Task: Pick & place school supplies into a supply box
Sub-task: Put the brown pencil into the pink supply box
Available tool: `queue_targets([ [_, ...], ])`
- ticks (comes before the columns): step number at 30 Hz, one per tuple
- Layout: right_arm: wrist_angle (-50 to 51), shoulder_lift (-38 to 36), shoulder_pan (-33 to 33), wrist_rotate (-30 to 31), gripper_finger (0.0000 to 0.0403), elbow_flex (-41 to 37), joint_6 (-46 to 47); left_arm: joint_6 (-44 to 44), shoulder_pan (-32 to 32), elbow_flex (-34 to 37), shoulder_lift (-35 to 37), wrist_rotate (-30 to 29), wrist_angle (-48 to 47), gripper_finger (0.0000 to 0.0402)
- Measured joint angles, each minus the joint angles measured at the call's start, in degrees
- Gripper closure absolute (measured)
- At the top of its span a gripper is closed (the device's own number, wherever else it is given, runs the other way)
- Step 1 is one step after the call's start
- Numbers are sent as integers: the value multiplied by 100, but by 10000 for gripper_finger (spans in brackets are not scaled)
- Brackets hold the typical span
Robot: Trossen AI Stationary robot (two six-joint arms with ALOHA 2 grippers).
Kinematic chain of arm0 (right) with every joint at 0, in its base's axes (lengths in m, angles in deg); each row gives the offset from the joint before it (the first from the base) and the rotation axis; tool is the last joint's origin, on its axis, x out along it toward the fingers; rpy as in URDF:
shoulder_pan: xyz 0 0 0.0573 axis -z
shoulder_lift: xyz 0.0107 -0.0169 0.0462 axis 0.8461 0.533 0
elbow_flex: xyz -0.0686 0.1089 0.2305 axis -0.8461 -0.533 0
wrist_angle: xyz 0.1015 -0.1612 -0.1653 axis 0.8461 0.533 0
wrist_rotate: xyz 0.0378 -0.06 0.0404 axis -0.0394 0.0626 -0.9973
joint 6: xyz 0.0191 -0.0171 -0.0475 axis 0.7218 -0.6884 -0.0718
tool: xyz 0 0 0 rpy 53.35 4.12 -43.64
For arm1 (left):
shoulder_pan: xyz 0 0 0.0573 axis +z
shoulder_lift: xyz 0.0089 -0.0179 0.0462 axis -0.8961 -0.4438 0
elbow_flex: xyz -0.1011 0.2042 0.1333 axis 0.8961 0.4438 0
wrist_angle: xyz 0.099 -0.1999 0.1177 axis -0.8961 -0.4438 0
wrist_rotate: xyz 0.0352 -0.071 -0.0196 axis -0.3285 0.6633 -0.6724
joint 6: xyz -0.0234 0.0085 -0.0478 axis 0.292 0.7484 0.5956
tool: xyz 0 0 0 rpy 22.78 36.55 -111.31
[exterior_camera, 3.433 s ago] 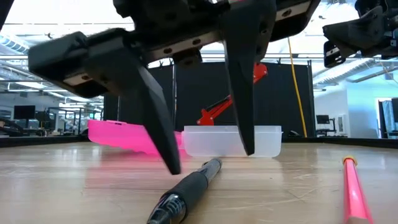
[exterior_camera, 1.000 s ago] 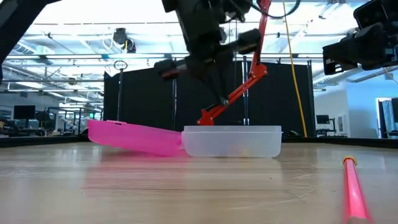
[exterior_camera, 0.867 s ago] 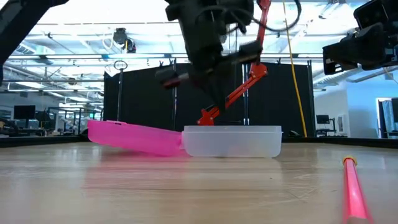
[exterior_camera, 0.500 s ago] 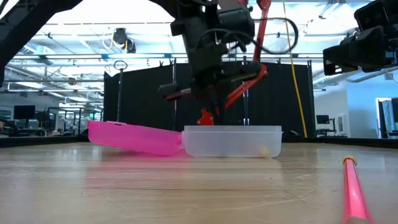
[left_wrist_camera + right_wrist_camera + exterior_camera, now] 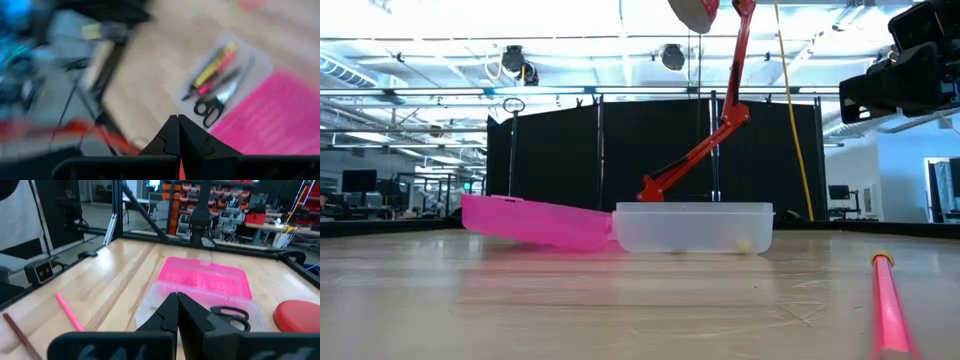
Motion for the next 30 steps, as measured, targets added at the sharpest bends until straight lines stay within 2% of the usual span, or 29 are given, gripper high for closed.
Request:
queue_targets([
  [3,-225,0,-1,6,403,2,-43,1422,41,578,1414,638,380,399],
  [5,-366,0,-2,9,403,1,13,2766,144,1162,2303,979,930,399],
  [8,-466,0,-2,11,403,2,312,4310,272,2309,3586,729,1414,398],
  [11,-514,4,0,17,403,2,562,5026,202,3796,4774,392,2184,399],
  [15,-737,28,-1,17,403,0,581,5299,31,5992,6006,386,3804,399],
  [19,-910,28,-1,17,403,0,681,5286,-30,7531,6654,371,5380,399],
  [22,-896,28,-1,19,403,1,818,4854,29,8018,6989,211,5563,400],
  [24,-847,52,-1,22,403,0,894,4764,64,8104,7292,227,5643,399],
  [26,-831,108,-2,53,403,0,975,4725,57,8099,7718,315,5328,400],
  [30,-857,205,-2,634,403,1,1130,4653,-6,8462,8503,150,4896,400],
])
